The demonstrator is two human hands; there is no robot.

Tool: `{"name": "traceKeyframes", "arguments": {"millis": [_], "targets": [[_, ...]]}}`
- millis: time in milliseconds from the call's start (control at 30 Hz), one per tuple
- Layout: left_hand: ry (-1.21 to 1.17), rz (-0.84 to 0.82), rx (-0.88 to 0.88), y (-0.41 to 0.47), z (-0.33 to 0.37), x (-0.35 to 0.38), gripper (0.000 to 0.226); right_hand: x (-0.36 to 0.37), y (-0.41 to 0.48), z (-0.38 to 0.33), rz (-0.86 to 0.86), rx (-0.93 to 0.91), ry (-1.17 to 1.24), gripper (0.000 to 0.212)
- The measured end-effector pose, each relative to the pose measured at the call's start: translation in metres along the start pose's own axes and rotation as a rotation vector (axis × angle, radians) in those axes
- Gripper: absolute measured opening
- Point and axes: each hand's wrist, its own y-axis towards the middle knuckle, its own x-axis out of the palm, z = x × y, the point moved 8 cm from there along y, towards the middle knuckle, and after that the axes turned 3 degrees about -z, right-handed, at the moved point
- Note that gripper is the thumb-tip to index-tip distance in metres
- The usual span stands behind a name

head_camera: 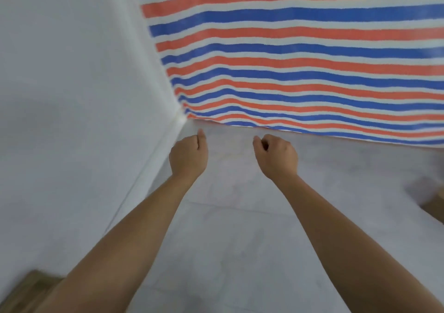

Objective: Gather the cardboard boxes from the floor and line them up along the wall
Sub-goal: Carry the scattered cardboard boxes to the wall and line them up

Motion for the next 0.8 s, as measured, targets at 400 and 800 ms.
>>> {"name": "traceKeyframes", "arguments": {"millis": [400,800], "targets": [[-0.226,-0.479,0.495,0.034,0.349,0.336,0.042,-0.185,0.076,0.373,0.223,0.521,-0.104,0.049],[-0.230,-1.027,0.795,-0.053,0.704,0.590,0.042,-0.388,0.052,0.661,0.469,0.984,-0.140,0.032]]}}
